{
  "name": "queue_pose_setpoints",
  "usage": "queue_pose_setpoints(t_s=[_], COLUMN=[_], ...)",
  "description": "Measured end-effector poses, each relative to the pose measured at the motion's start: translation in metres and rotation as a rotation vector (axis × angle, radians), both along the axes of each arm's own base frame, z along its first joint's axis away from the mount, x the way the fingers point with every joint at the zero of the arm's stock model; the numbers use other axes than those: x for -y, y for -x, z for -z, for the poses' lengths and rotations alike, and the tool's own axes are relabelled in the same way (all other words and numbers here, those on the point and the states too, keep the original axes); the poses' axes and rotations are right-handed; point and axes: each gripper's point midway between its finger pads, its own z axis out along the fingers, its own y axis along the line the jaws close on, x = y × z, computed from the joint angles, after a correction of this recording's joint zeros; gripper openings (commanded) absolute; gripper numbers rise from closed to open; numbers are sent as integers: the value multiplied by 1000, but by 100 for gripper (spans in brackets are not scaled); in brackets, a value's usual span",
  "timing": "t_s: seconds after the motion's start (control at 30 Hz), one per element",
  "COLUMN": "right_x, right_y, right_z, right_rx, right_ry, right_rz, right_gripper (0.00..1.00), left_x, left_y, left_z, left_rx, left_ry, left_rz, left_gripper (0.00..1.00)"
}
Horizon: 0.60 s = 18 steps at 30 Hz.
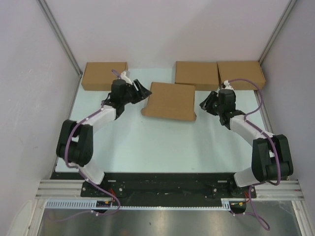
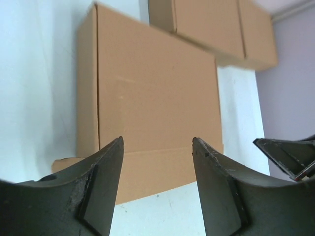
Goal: Fold the paper box
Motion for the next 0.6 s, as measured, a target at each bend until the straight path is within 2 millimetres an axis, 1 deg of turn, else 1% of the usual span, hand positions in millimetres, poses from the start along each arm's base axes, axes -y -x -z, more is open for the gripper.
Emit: queue_pose_setpoints(t_s=[0.07, 0.1, 0.17, 0.2, 0.27, 0.3, 0.4, 0.43, 0.47, 0.53, 0.6], right_x=[-1, -3, -10, -13, -19, -21, -14, -12, -9, -6, -4], right_y=[-5, -6, -6, -6, -8, -11, -24, -28, -34, -45, -60], right_z=[-9, -10, -6, -2, 8, 14, 29, 31, 33, 32, 27], right_rx=[25, 31, 36, 33, 23, 14, -4, -5, -2, 9, 33], right_ry=[11, 21, 58, 69, 84, 85, 78, 72, 64, 46, 27], right_rz=[6, 5, 1, -3, -19, -23, -5, 2, 10, 17, 23], right_gripper=[52, 58, 64, 68, 70, 72, 75, 75, 76, 76, 76], left_x=[-12, -17, -25, -30, -35, -38, -40, -40, -40, -38, -34], left_y=[4, 5, 3, 3, 3, 3, 2, 0, -1, -6, -19], left_z=[-19, -26, -30, -25, -5, 10, 47, 56, 63, 69, 65], left_rx=[49, 70, 97, 100, 75, 53, -6, -16, -21, -14, 17], left_ry=[-7, -11, -23, -31, -54, -69, -103, -110, -118, -125, -120], left_rz=[-55, -81, -130, -153, -180, -193, -202, -201, -199, -192, -178], left_gripper=[65, 68, 71, 75, 78, 82, 87, 87, 88, 88, 88])
